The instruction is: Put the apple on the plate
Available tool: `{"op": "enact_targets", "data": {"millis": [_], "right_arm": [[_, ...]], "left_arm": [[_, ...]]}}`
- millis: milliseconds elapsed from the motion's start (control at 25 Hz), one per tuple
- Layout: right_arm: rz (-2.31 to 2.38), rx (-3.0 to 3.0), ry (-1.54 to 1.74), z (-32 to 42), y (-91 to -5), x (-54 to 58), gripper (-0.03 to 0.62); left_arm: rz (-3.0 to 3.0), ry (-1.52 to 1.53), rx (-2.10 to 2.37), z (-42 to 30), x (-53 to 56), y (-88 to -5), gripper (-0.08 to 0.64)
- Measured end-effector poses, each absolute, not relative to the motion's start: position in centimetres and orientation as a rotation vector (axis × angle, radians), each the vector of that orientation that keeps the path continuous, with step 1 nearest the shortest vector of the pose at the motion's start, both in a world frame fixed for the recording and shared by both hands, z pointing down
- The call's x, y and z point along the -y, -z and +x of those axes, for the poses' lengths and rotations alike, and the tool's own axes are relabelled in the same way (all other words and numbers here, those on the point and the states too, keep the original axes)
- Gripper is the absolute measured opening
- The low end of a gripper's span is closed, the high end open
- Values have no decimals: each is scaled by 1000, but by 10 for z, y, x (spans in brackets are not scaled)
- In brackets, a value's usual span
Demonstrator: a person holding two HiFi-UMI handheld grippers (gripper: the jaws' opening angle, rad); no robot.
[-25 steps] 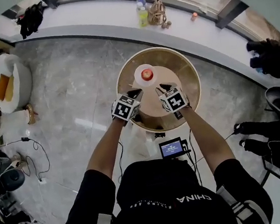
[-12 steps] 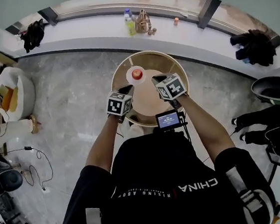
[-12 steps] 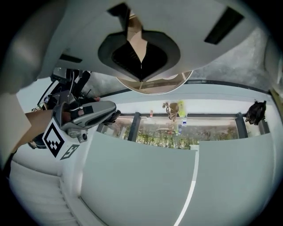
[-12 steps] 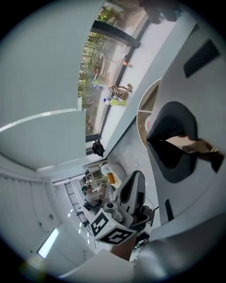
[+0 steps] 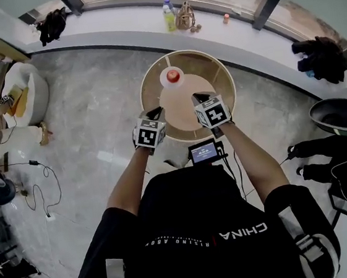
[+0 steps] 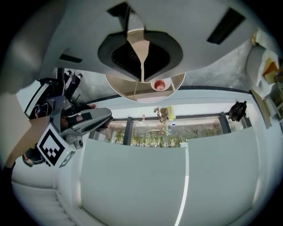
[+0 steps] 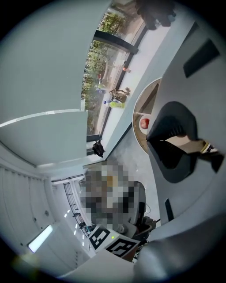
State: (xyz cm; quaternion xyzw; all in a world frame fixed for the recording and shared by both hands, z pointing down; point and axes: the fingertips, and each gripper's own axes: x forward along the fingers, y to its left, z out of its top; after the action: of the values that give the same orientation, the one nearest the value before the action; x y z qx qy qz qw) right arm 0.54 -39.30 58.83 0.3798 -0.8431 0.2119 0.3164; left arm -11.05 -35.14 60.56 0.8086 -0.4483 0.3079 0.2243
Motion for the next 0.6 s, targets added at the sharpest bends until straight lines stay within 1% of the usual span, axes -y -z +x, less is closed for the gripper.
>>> {"op": "enact_targets", "data": {"millis": [120,320,440,600], "right_arm": [[995,2227,-529,-6,-581,366,29],[1081,2176,-482,-9,-561,339,29],[1094,2186,-471,-35,-544,309,29],[1106,2206,-472,-66,-533,255,29]], "left_arm": [[2242,-882,1241,-124,324,-605,18],[2309,-807,1165,-124,286,-580,18],[2300,-812,1043,-134,246,-578,18],[2315,-804,1005,-157,196,-582,18]]}}
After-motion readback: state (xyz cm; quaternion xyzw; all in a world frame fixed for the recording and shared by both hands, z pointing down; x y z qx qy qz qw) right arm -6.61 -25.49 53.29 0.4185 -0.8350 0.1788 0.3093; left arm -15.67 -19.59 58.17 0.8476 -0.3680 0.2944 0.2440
